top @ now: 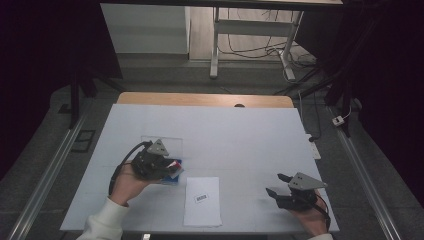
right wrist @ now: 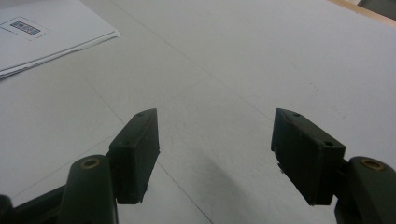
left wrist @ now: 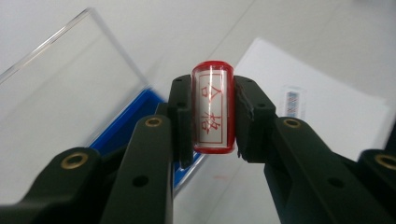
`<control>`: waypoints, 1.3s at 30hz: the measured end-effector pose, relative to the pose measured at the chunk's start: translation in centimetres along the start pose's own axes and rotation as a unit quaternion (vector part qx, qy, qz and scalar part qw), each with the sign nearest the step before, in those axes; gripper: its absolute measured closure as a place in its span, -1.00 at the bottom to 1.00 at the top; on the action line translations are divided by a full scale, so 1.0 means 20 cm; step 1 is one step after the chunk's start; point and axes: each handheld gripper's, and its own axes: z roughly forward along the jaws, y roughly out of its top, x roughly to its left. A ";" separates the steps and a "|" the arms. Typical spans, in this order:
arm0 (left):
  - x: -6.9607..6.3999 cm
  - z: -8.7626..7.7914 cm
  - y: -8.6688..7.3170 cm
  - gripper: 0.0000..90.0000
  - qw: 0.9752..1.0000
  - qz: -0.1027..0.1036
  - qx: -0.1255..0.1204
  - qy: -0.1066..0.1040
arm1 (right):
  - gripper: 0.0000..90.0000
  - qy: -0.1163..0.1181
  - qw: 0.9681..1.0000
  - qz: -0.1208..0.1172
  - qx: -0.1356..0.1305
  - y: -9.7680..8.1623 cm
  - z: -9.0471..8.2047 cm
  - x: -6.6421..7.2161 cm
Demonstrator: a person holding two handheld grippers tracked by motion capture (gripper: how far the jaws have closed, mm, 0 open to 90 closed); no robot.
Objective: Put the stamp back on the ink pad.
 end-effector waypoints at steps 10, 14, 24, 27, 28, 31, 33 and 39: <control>0.10 0.01 -0.07 0.56 0.999 -0.029 0.019 0.029 | -0.29 -0.001 1.000 -0.002 0.002 0.00 0.00 0.00; 0.12 0.03 -0.09 0.56 0.998 -0.036 0.033 0.039 | -0.29 -0.001 1.000 -0.002 0.003 0.00 0.00 0.00; 0.16 0.07 -0.11 0.56 0.996 -0.044 0.054 0.053 | -0.29 -0.002 1.000 -0.002 0.006 0.00 0.00 0.00; 0.16 0.09 -0.11 0.56 0.995 -0.046 0.062 0.058 | -0.29 -0.003 1.000 -0.003 0.006 0.00 0.01 0.00; 0.16 0.10 -0.11 0.56 0.995 -0.044 0.067 0.061 | -0.29 -0.003 1.000 -0.003 0.006 0.00 0.01 0.00; 0.16 0.12 -0.12 0.56 0.994 -0.044 0.073 0.065 | -0.29 -0.003 1.000 -0.004 0.008 0.00 0.01 0.00; 0.16 0.13 -0.12 0.55 0.994 -0.043 0.077 0.066 | -0.29 -0.004 1.000 -0.004 0.008 0.00 0.01 0.00; 0.16 0.14 -0.12 0.54 0.994 -0.041 0.077 0.068 | -0.29 -0.004 1.000 -0.003 0.007 -0.01 0.01 0.00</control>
